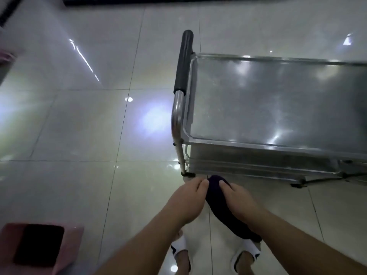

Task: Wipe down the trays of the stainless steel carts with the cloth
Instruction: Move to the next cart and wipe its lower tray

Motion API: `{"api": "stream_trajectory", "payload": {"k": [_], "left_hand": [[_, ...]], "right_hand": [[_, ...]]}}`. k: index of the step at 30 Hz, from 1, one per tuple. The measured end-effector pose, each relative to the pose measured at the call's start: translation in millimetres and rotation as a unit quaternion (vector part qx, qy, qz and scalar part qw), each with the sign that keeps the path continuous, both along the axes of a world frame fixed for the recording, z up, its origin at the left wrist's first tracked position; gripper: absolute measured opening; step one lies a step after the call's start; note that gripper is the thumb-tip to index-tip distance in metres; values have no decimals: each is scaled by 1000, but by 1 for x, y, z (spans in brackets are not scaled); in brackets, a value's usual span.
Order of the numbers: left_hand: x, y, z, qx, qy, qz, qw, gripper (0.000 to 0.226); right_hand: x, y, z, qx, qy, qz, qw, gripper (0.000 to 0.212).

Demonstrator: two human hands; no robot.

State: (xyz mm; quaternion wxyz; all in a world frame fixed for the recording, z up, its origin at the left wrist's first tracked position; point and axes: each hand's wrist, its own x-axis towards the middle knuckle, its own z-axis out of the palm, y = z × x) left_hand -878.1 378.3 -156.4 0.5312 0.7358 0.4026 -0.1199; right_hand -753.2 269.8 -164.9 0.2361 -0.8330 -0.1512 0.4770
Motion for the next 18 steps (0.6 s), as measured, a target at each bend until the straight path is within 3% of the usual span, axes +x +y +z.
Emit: {"api": "stream_trajectory", "payload": {"k": [5,12,18], "left_hand": [[-19,31,60,-120,-28,84,989,58],[0,58,118,-219,-94,169,956,33],[41,74,144,-211,-91,173,958,30]], "right_hand": [[-26,30,60,52,-36,-21,998,44],[-19,56,123,79,-101,-29,991,42],[13,74,153,126,52,-163,977,56]]}}
